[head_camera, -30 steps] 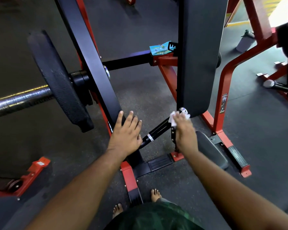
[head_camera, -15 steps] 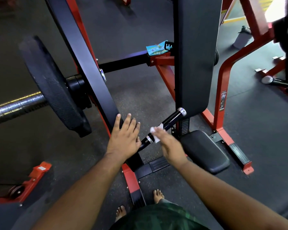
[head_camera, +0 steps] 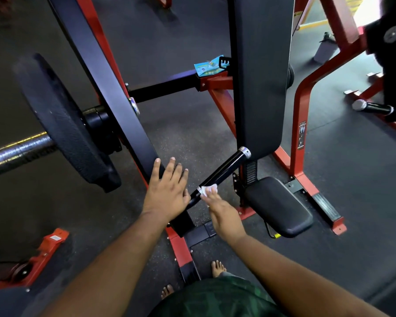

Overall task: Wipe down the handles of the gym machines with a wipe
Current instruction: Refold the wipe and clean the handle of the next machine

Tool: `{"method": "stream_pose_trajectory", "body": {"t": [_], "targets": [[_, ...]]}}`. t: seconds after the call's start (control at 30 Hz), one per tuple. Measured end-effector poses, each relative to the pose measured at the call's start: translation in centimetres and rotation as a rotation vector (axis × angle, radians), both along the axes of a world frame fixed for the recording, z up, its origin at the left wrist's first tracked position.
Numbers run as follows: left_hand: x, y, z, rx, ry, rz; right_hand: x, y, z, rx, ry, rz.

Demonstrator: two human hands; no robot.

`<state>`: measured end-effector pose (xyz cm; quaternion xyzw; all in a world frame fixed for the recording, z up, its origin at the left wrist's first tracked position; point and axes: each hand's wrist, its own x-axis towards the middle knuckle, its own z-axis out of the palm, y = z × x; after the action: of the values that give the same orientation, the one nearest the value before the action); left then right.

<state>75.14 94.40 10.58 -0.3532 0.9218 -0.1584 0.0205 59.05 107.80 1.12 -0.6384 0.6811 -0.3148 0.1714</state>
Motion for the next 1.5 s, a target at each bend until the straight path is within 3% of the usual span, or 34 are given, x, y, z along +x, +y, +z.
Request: {"method": "stream_pose_trajectory", "body": {"t": [0.1,0.17,0.23,0.37,0.47,0.6,0.7,0.77,0.83,0.9,1.0,1.1,1.27,1.37,1.43,1.5], "targets": [[-0.1,0.0,0.0,-0.009,-0.024,0.012,-2.3,0.2,2.6,-0.076,0.023,0.05],[0.0,0.1,0.2,-0.009,-0.034,0.017,-5.5,-1.8,4.8,-0.122,0.03,-0.19],[0.0,0.1,0.2,-0.008,-0.027,0.012,-9.2,-4.5,6.6,-0.07,0.167,-0.383],[0.0,0.1,0.3,-0.008,-0.022,0.012,-11.7,-7.4,6.0,0.087,0.56,-0.257],[-0.1,0.1,0.2,-0.009,-0.019,0.014,-8.3,-7.0,4.5,0.016,0.645,-0.111],[0.0,0.0,-0.1,-0.01,0.01,-0.003,-2.0,-5.2,2.7,-0.073,0.518,0.029],[0.0,0.0,-0.2,-0.016,0.009,-0.004,-0.8,-3.6,2.6,-0.022,0.26,0.257],[0.0,0.0,-0.1,-0.023,-0.012,0.009,-2.4,-3.2,4.2,0.003,0.066,0.162],[0.1,0.0,-0.1,-0.03,-0.013,0.008,-5.3,-4.0,6.0,-0.057,-0.035,-0.116],[0.1,0.0,-0.2,-0.028,-0.008,0.004,-8.4,-5.4,6.5,-0.067,0.073,-0.273],[0.1,0.0,-0.1,-0.026,-0.003,0.002,-9.2,-6.0,4.4,0.008,0.305,-0.169],[0.0,0.0,-0.3,-0.028,0.012,-0.001,-6.0,-3.9,1.8,-0.015,0.223,-0.114],[0.0,-0.1,-0.5,-0.031,0.012,-0.003,-1.9,0.4,0.9,-0.019,0.055,0.196],[-0.1,-0.1,-0.6,-0.047,0.005,0.002,-4.8,-0.6,3.1,-0.12,-0.131,-0.144],[-0.1,-0.1,-0.7,-0.059,0.015,-0.003,-8.1,-2.5,4.4,-0.143,-0.086,-0.334],[-0.1,-0.1,-0.7,-0.065,0.02,-0.004,-9.6,-4.0,4.5,-0.099,0.022,-0.313]]}}
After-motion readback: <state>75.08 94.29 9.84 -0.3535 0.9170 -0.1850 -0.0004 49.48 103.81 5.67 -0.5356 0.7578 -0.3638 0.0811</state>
